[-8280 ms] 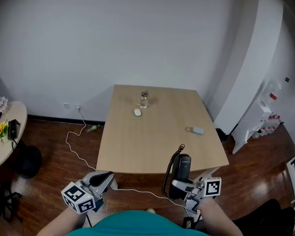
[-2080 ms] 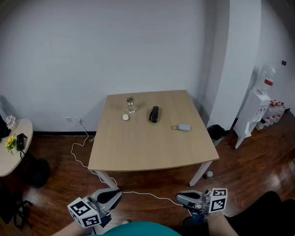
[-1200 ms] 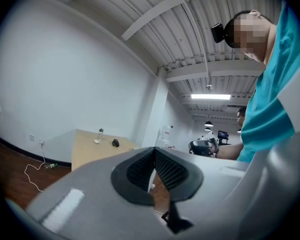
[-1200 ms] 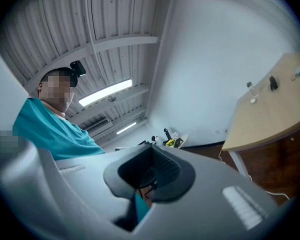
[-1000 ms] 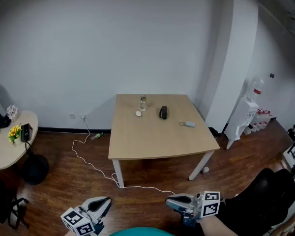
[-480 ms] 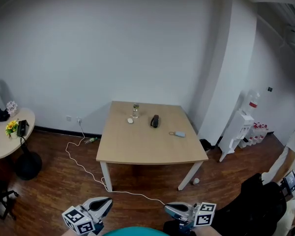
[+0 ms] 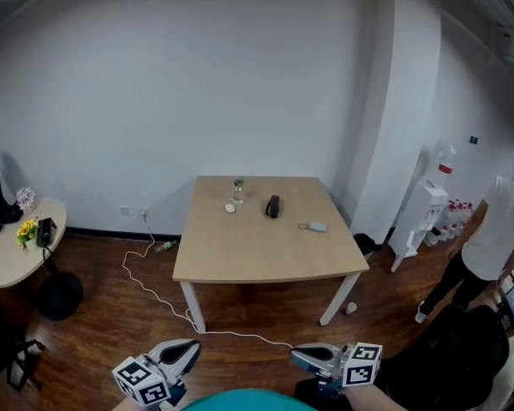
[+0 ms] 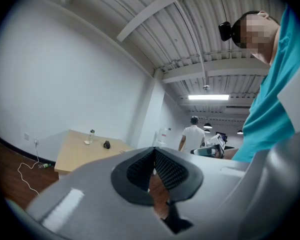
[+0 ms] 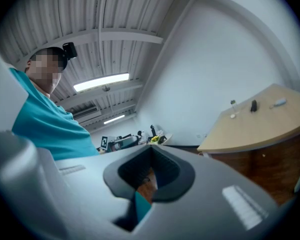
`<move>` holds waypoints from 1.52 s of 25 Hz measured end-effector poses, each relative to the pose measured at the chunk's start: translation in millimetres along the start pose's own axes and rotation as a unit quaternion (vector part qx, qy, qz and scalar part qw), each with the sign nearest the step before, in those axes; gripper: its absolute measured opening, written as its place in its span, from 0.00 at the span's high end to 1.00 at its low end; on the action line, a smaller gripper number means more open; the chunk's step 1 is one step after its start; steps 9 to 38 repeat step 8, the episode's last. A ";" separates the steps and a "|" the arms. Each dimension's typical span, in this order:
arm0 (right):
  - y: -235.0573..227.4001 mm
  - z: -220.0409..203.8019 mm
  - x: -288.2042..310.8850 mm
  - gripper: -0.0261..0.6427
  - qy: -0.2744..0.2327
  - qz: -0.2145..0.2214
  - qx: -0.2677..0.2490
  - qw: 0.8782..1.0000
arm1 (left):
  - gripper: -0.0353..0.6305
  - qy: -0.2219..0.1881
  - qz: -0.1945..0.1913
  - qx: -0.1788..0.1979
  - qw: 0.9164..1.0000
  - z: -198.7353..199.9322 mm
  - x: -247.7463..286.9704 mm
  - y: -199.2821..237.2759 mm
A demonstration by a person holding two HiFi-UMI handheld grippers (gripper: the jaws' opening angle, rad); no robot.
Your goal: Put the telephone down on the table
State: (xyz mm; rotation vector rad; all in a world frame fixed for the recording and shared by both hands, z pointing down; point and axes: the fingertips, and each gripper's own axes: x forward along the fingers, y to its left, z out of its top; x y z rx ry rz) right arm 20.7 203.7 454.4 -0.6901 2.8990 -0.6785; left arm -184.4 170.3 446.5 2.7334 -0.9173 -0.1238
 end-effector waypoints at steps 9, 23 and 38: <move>2.7 0.8 4.3 0.96 -0.005 -0.007 -0.008 1.000 | 0.94 0.000 -0.006 0.004 1.000 3.2 -3.6 3.0; 2.7 0.8 4.3 0.96 -0.005 -0.007 -0.008 1.000 | 0.94 0.000 -0.006 0.004 1.000 3.2 -3.6 3.0; 2.7 0.8 4.3 0.96 -0.005 -0.007 -0.008 1.000 | 0.94 0.000 -0.006 0.004 1.000 3.2 -3.6 3.0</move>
